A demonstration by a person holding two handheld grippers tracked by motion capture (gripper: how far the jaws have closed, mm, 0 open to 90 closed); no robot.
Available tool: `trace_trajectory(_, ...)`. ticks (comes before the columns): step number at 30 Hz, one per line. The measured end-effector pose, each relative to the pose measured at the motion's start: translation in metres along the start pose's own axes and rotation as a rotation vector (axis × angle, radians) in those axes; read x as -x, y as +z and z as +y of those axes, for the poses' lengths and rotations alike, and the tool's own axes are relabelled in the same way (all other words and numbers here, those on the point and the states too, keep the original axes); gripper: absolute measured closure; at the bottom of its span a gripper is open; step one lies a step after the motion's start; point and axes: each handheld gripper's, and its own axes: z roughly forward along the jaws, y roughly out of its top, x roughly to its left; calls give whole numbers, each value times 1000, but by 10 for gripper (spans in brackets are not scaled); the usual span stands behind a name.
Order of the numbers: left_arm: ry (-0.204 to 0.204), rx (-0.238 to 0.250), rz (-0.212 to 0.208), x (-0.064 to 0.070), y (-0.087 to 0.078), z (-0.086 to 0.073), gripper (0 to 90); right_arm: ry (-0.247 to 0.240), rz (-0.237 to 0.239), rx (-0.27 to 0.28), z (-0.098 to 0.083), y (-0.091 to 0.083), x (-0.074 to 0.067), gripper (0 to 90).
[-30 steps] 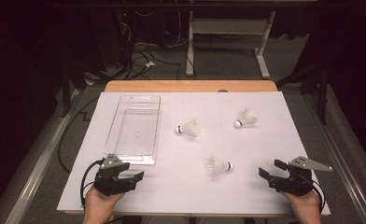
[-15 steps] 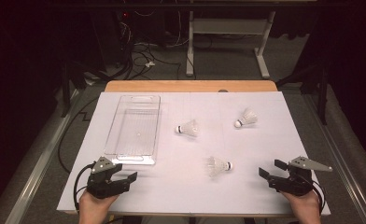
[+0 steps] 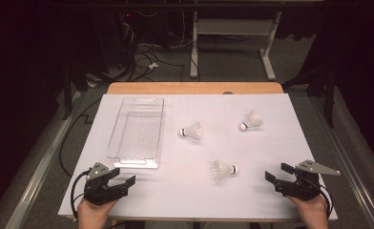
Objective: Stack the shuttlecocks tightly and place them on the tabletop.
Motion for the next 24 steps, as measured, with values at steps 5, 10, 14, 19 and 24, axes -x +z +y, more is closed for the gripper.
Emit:
trace_trajectory(5,-14,26,4,-5,-3,-3,309,-5,-3,5,0,-1,1,224)
trace_trajectory(10,-34,35,-3,-8,-3,-4,307,-5,-7,11,0,-2,0,225)
trace_trajectory(14,-26,41,5,-7,-3,-4,305,-13,-12,21,1,-3,-2,226)
trace_trajectory(19,-14,50,12,-4,-3,-4,305,-18,-16,28,2,-5,-3,227)
trace_trajectory(24,-7,47,13,-3,-2,-4,307,-21,-23,40,4,-5,-5,230)
